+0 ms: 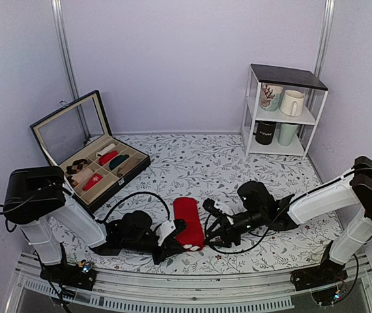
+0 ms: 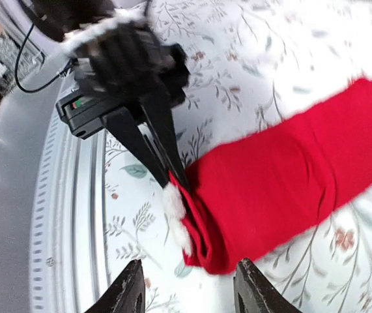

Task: Roll the socks
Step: Roll a pair of socks at the center of the board.

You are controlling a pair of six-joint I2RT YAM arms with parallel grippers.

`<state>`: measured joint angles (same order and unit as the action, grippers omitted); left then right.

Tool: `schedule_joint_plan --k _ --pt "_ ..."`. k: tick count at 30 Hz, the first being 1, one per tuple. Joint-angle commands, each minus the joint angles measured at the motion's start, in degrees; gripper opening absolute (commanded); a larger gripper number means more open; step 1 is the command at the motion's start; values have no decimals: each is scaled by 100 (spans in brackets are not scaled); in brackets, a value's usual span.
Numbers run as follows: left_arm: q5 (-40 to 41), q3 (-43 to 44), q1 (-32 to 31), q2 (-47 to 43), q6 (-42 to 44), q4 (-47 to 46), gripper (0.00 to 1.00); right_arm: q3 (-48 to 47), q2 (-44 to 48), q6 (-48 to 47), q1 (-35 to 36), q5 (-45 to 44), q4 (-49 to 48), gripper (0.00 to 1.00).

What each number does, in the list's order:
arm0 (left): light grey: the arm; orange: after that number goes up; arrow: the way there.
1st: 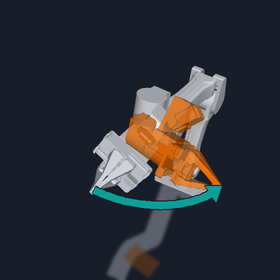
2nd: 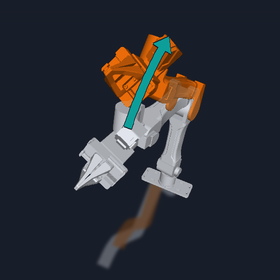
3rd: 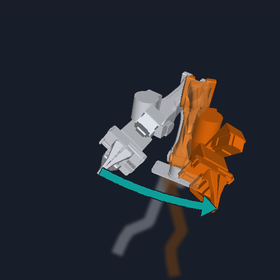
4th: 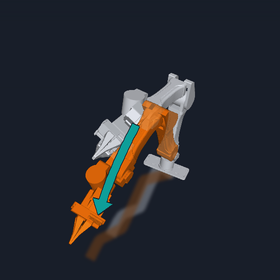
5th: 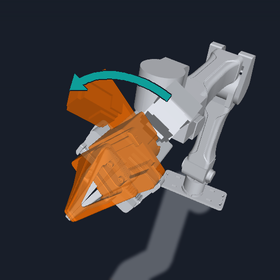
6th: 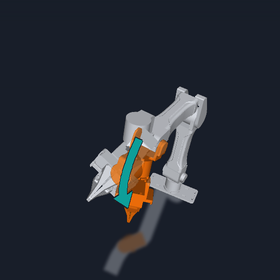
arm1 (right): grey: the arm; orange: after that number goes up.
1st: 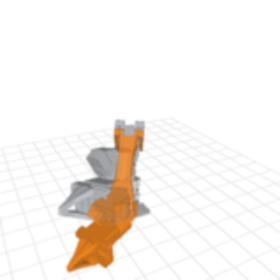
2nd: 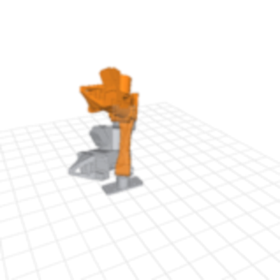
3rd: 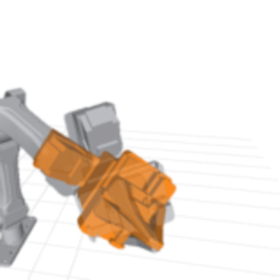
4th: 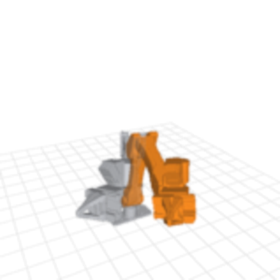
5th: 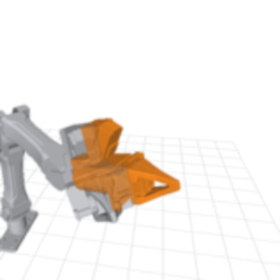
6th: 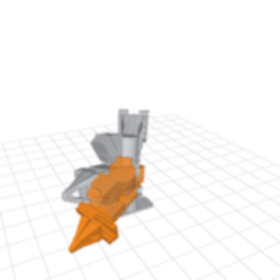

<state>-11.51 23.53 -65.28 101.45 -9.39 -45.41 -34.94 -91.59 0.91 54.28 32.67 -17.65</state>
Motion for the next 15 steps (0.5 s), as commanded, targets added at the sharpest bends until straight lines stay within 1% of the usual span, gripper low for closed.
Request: schedule_joint_plan --k 1,4,7,15 --pt "-307 -89 211 114 -350 981 0 87 31 -1091 487 -840 -762 48" --pt "-442 -64 267 200 -403 997 0 113 -93 -1586 750 -1220 -1012 49" --pt "-526 -18 288 277 -432 1042 0 61 -186 -1929 895 -1336 -1022 49" --pt "-616 -2 355 371 -459 1087 0 -44 -618 -2140 994 -1515 -846 48"
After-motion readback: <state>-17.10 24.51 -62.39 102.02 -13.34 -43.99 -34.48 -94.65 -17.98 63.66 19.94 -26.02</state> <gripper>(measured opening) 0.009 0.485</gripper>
